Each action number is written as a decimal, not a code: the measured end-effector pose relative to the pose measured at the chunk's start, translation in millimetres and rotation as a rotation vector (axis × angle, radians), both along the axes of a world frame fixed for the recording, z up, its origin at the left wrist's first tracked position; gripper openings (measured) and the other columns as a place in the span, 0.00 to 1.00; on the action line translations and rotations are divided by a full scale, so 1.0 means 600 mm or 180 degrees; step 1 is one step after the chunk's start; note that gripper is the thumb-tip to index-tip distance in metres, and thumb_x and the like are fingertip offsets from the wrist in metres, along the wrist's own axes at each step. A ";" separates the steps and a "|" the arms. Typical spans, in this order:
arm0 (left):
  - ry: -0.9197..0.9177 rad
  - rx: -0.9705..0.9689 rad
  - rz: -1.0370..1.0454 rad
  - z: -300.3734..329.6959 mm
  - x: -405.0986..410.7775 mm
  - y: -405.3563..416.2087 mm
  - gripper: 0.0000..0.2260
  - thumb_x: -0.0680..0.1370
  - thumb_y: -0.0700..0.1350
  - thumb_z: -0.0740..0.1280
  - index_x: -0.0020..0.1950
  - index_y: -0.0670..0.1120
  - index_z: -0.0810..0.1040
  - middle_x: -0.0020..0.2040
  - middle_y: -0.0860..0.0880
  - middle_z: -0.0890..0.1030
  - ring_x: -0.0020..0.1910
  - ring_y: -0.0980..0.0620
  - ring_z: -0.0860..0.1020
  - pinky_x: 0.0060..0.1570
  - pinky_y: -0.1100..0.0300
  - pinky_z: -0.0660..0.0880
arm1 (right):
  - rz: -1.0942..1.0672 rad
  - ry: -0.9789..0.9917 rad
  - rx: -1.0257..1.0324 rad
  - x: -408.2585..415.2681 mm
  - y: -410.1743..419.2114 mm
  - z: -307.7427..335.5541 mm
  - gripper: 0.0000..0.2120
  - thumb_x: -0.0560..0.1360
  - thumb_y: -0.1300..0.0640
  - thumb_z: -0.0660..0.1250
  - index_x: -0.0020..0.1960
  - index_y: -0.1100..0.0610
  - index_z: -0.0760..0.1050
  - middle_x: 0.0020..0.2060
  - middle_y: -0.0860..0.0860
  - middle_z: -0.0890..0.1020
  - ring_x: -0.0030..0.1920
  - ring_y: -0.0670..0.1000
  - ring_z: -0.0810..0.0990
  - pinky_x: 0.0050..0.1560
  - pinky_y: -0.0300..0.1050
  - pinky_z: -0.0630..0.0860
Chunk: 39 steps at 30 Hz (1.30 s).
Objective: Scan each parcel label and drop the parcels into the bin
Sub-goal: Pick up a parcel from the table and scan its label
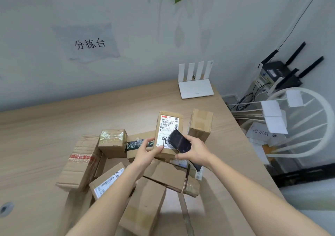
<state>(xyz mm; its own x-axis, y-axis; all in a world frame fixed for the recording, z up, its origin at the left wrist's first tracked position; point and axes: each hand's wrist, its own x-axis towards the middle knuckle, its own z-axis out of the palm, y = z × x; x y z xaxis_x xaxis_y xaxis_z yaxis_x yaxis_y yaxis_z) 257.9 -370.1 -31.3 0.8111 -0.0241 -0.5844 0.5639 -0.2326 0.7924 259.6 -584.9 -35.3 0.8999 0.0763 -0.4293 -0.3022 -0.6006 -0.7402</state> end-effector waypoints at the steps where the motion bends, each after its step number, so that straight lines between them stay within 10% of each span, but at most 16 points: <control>1: -0.0043 -0.0004 0.0017 0.011 -0.007 0.002 0.17 0.78 0.48 0.71 0.64 0.56 0.70 0.46 0.54 0.81 0.45 0.60 0.79 0.42 0.60 0.72 | 0.0023 -0.0036 0.0026 -0.004 -0.001 0.012 0.51 0.51 0.38 0.80 0.73 0.48 0.74 0.57 0.43 0.84 0.58 0.47 0.82 0.63 0.52 0.79; 12: -0.0566 0.0054 0.0205 0.158 -0.147 0.062 0.34 0.73 0.51 0.76 0.75 0.62 0.64 0.61 0.48 0.80 0.55 0.51 0.81 0.47 0.58 0.77 | 0.0574 -0.0557 -0.0175 -0.105 0.052 0.195 0.37 0.54 0.39 0.80 0.62 0.44 0.77 0.51 0.43 0.83 0.52 0.47 0.82 0.56 0.55 0.81; 19: -0.0844 -0.0075 0.0461 0.263 -0.268 0.183 0.35 0.71 0.53 0.77 0.74 0.61 0.63 0.66 0.44 0.76 0.54 0.46 0.81 0.51 0.48 0.82 | 0.1085 -0.0883 -0.0314 -0.199 0.176 0.315 0.37 0.59 0.44 0.82 0.66 0.45 0.75 0.55 0.43 0.81 0.54 0.47 0.80 0.57 0.51 0.82; 22: -0.1086 0.0048 0.0669 0.305 -0.328 0.242 0.31 0.74 0.52 0.75 0.73 0.61 0.65 0.59 0.45 0.82 0.48 0.51 0.85 0.39 0.59 0.81 | 0.1255 -0.1158 -0.0663 -0.242 0.238 0.372 0.37 0.62 0.45 0.81 0.69 0.46 0.74 0.56 0.43 0.81 0.54 0.47 0.79 0.54 0.46 0.80; 28: -0.1511 0.0469 0.1233 0.380 -0.476 0.396 0.38 0.63 0.66 0.72 0.72 0.66 0.65 0.58 0.53 0.83 0.56 0.51 0.81 0.61 0.46 0.77 | 0.1433 -0.1919 -0.1425 -0.355 0.369 0.508 0.34 0.63 0.43 0.78 0.67 0.42 0.71 0.56 0.44 0.82 0.55 0.52 0.81 0.51 0.48 0.79; 39: -0.2010 0.0741 0.2120 0.503 -0.754 0.584 0.27 0.74 0.54 0.73 0.71 0.62 0.69 0.57 0.56 0.82 0.57 0.53 0.79 0.61 0.51 0.75 | 0.1757 -0.2749 -0.1594 -0.529 0.533 0.669 0.37 0.62 0.45 0.80 0.67 0.45 0.70 0.52 0.45 0.82 0.51 0.52 0.81 0.52 0.46 0.76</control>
